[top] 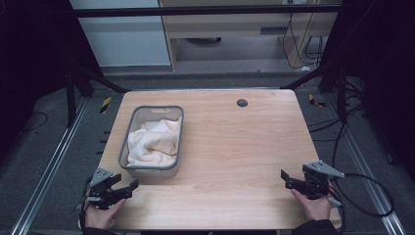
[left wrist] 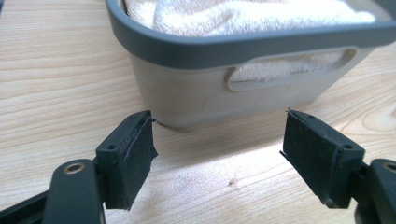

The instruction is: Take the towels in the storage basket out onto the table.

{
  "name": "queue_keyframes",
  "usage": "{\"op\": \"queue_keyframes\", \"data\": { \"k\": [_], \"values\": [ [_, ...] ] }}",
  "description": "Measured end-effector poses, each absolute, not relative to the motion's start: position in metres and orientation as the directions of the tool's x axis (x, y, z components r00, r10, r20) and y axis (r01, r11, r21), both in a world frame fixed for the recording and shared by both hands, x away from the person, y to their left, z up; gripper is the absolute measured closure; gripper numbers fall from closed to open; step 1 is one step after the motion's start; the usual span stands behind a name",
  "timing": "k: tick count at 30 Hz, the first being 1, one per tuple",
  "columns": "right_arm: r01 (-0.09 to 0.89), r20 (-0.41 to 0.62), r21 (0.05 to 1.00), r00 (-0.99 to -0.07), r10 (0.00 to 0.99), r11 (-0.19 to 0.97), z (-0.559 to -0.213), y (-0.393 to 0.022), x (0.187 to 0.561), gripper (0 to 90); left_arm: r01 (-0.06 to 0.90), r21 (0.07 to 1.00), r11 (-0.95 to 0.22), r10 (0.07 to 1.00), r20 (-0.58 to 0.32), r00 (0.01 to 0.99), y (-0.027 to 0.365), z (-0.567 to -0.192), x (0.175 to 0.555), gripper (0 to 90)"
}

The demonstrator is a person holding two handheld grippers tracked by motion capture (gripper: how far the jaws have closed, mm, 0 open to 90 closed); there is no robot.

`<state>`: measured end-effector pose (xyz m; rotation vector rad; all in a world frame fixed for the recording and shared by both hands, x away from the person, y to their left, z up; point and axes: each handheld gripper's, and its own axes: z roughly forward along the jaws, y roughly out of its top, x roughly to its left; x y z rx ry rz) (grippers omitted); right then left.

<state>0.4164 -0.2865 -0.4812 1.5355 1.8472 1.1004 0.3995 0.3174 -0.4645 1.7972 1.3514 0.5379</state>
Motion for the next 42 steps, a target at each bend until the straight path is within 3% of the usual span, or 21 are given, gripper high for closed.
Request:
{"op": "queue_keyframes", "data": {
  "k": [24,42],
  "values": [
    [0.536,0.058,0.838,-0.278,0.959,0.104,-0.481,-0.283,0.41,10.5,0.461,0.885,-0.062,0.937,-0.108,0.333,0.318,-0.413,0.392,25.3],
    [0.533,0.044,0.837,-0.286,0.957,0.121,-0.482,-0.28,0.408,10.0,0.456,0.888,-0.051,0.93,-0.125,0.346,0.322,-0.382,0.405,26.8]
  ]
}}
